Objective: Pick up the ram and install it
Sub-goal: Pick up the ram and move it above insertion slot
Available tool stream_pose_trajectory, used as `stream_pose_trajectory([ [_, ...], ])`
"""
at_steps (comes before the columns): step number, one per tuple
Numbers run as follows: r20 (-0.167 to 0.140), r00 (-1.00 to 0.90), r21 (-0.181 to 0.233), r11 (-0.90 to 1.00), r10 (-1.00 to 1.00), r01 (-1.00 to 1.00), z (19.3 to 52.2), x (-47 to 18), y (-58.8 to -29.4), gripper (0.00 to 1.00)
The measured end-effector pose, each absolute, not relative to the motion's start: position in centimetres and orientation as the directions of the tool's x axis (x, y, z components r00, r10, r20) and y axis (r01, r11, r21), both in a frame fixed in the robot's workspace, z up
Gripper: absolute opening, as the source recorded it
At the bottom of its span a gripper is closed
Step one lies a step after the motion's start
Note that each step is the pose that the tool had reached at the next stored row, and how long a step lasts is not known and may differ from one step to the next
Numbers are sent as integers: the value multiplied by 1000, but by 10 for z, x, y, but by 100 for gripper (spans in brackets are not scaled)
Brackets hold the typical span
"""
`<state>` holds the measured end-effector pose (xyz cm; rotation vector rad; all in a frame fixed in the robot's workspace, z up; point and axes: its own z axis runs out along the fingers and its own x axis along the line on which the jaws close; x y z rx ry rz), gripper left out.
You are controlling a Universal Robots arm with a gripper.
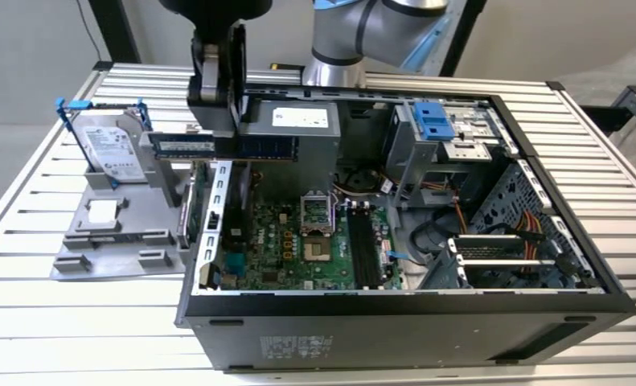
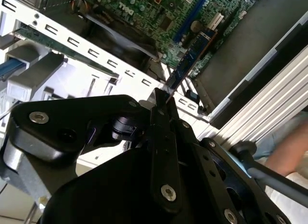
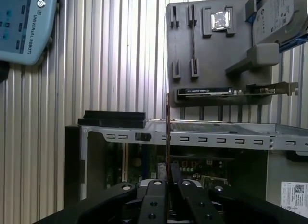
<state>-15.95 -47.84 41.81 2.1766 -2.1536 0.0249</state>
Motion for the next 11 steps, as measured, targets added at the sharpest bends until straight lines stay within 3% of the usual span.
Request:
stream_pose_trajectory([
  [11, 76, 12, 45, -9, -997, -999, 418, -154, -478, 0],
])
